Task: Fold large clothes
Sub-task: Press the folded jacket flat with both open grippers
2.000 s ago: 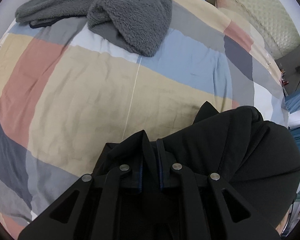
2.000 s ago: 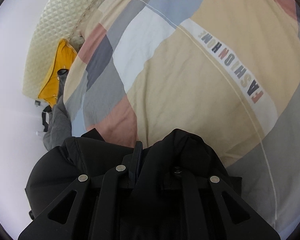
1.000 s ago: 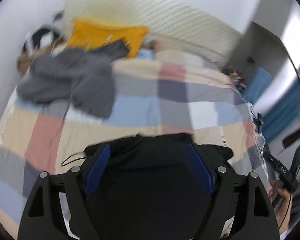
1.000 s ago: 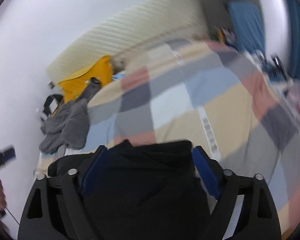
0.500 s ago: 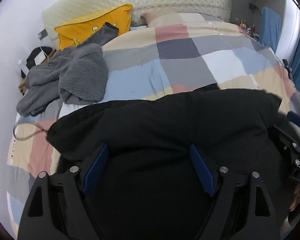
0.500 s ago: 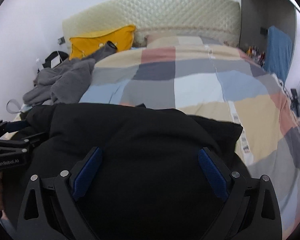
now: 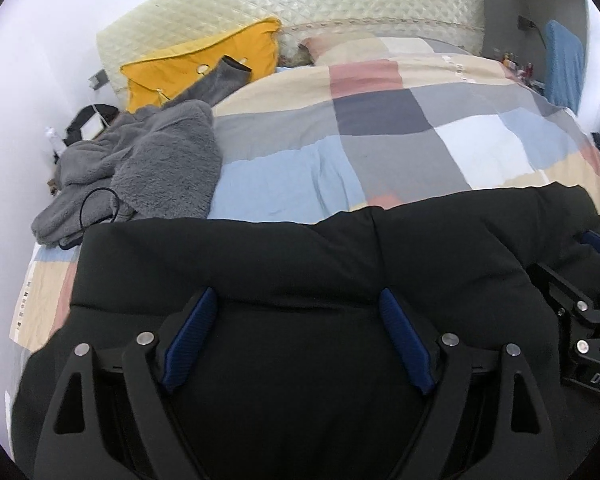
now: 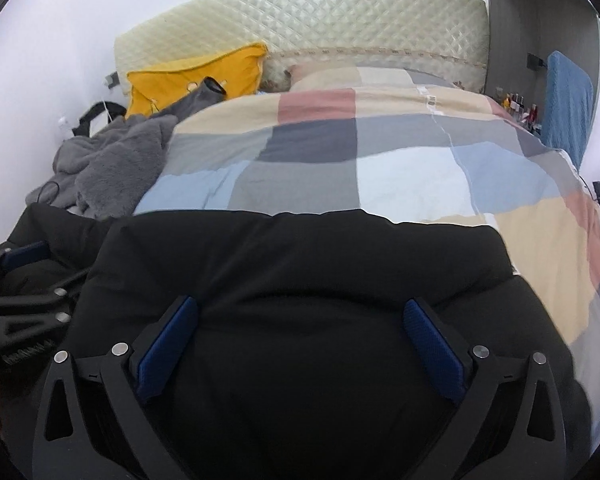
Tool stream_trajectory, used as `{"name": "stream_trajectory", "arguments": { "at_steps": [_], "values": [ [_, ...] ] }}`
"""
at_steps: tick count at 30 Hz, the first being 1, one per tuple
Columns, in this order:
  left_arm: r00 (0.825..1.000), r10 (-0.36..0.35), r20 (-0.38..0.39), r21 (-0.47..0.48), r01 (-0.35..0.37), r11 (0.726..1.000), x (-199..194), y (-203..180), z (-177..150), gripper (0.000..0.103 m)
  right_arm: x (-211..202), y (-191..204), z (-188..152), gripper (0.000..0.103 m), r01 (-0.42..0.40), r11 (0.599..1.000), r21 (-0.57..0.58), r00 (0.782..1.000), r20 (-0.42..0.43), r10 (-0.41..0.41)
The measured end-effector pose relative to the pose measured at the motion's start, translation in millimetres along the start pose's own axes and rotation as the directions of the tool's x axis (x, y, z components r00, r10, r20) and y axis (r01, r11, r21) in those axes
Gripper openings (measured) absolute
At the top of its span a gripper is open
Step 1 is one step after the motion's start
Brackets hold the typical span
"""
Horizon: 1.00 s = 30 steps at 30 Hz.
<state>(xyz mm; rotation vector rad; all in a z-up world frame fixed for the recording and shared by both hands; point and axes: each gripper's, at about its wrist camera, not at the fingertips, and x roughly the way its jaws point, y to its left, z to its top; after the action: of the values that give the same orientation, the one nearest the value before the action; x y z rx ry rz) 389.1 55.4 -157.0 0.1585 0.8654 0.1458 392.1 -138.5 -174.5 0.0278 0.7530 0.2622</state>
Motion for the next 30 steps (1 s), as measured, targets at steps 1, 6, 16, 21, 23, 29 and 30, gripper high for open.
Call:
{"name": "stream_trajectory", "arguments": {
  "at_steps": [1,6,16,21,23,29,30],
  "values": [
    [0.999,0.027,0.018,0.009,-0.027,1.0,1,-4,-2,0.084,2,2,-1,0.103,0.001,1.0,-0.011,1.0,0.009,-0.001],
    [0.995,0.084,0.06,0.042,-0.086,0.995,10,-17,-4,0.084,8,4,-4,0.103,0.022,1.0,-0.019,0.999,0.038,-0.021],
    [0.997,0.036,0.067,0.045,-0.039,0.998,-3,-7,-12,0.084,-3,2,-13,0.103,-0.009,1.0,-0.018,0.999,0.03,0.01],
    [0.997,-0.056,0.061,0.014,0.055,0.998,-21,18,-13,0.085,-28,-5,-13,0.103,-0.069,0.997,-0.022,0.996,0.047,0.07],
    [0.995,-0.071,0.07,0.001,0.071,0.997,-30,33,-13,0.085,-40,-9,-8,0.103,-0.05,0.998,-0.04,0.997,0.053,0.052],
    [0.995,-0.08,0.06,-0.022,0.081,0.996,-27,58,-20,0.096,-53,-34,-15,0.103,0.014,0.999,-0.046,0.996,0.086,-0.01],
    [0.995,-0.081,0.059,-0.018,0.082,0.996,-23,57,-25,0.096,-48,-41,-18,0.103,0.0,1.0,-0.022,0.997,0.076,0.002]
  ]
}}
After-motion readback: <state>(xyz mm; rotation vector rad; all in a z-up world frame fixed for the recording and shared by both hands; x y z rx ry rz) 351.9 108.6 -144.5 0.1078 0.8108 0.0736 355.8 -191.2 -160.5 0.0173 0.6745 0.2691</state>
